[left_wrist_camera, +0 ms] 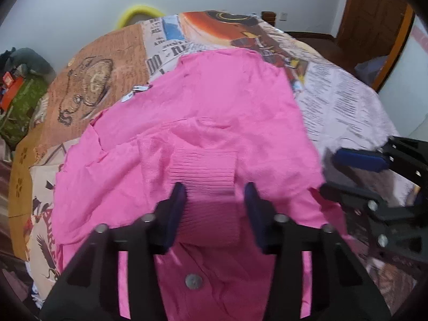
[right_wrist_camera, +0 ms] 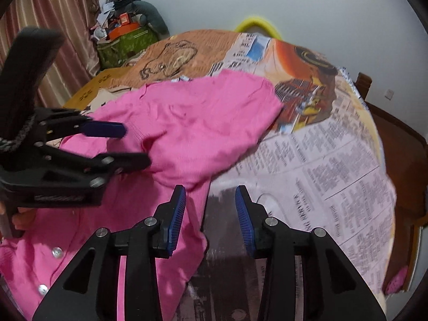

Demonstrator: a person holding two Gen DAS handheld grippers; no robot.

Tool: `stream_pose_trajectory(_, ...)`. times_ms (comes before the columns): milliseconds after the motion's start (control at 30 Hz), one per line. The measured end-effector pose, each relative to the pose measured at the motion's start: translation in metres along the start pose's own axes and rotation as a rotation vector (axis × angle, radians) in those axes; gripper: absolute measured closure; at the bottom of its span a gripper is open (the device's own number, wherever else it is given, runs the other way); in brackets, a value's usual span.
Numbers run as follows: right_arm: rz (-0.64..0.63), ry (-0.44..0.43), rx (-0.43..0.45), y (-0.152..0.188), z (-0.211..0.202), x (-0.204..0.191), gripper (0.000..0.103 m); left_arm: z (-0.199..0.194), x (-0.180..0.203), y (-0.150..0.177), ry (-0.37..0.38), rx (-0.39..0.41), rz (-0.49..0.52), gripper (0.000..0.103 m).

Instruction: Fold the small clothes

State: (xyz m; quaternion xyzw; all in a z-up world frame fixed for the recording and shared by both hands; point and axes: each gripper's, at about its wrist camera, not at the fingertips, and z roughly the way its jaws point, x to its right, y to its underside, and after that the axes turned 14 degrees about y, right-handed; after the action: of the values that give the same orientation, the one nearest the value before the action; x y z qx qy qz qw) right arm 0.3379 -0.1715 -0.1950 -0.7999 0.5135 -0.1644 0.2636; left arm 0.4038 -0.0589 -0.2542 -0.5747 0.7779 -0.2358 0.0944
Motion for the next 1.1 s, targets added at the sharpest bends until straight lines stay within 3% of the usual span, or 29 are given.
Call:
stream_pose_trajectory(67,0.006,-0.011,-0.001,0.001,0.003,0.001,0.068,-0.002,-0.005,0.0,0.003,0.017,-0.02,0.086)
stream_pose_trajectory(167,0.007,-0.029,0.002,0.0,0.006,0.0,0.068,-0.013,-0.019,-0.001,0.038,0.043,-0.064,0.095)
stream_pose_trajectory(467,-0.018,-0.03,0.011,-0.006,0.011,-0.014,0.068,-0.061,-0.064,-0.002,0.012,0.141,-0.109,0.096)
stream_pose_trajectory(733,-0.064,0.005,0.006,-0.006,0.013,-0.023,0.059,-0.044,-0.113,0.021,0.029,0.067,-0.217,0.096)
stream_pose_trajectory(900,-0.135,0.093,0.032,-0.01,0.015,-0.034,0.058,-0.038,-0.129,0.034,0.056,0.057,-0.267,0.095)
stream_pose_trajectory(1100,-0.093,0.116,0.037,-0.012,0.016,-0.026,0.058,-0.05,-0.15,0.045,-0.019,0.076,-0.287,0.093)
